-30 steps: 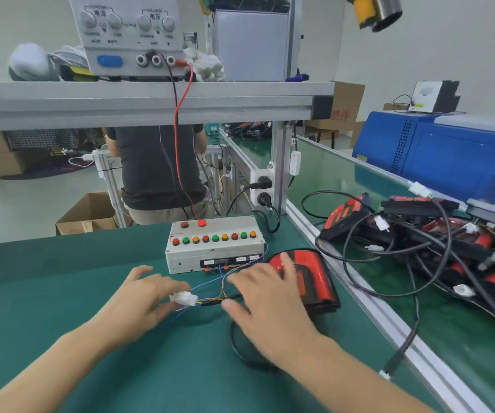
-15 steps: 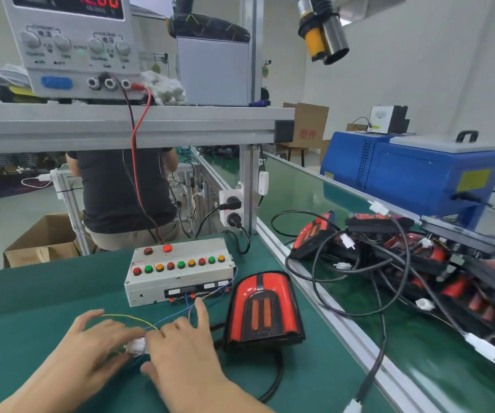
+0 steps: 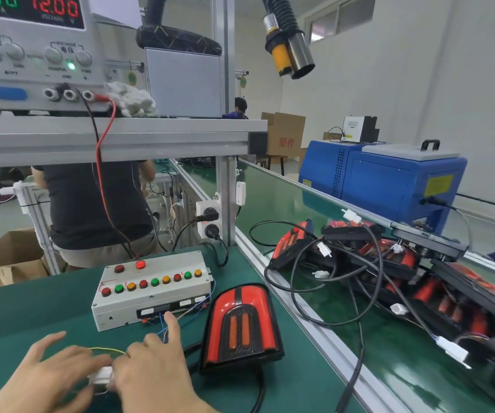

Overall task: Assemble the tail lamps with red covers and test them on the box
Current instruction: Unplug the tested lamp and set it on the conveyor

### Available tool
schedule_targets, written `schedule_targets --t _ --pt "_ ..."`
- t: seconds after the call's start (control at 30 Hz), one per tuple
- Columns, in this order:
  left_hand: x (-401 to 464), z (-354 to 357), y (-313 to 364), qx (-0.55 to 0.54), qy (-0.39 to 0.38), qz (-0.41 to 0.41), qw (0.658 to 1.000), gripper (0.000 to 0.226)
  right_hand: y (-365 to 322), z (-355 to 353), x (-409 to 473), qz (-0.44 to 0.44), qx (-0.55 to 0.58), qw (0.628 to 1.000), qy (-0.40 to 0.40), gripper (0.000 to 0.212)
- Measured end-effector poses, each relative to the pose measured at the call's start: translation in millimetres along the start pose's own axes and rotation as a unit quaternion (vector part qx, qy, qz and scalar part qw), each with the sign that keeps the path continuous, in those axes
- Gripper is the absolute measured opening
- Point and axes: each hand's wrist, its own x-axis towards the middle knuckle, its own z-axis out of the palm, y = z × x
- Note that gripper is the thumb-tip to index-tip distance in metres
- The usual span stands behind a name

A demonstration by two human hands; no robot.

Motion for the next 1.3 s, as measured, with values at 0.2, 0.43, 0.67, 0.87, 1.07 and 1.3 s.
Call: schedule_targets --t 0.2,0.43,0.67,0.87,1.07,1.3 --pt "1.2 -11.1 -3.4 -0.017 -0.078 -0.025 0.996 0.028 1.3 -7.5 -1.0 -0.015 -0.014 1.0 -0.023 0.03" --pt "-19.1 -20.6 -11.7 0.069 -0.129 -0.047 0.988 0.052 11.6 -9.8 -22.1 -0.012 0.17 0.985 0.041 0.018" --pt "-16.9 -29.7 1.9 0.004 -0.126 -0.152 0.98 0.087 60.7 -28.8 -67.7 0.003 0.239 0.97 0.047 0.068" --pt "-4.1 -59.1 30.8 -0.09 0.014 -0.141 0.986 0.045 131.0 -42.3 -99.6 0.332 0.229 0.91 0.094 0.069" --pt "14.8 -35.3 43.4 -0.028 -0.147 -0.16 0.976 0.029 135.2 -22.5 -95.2 0.427 0.596 0.678 -0.06 0.05" --pt "33.1 -17.4 35.6 -0.014 -0.307 -0.114 0.945 0.038 132.0 -12.7 -90.8 0.432 0.632 0.641 -0.051 0.027"
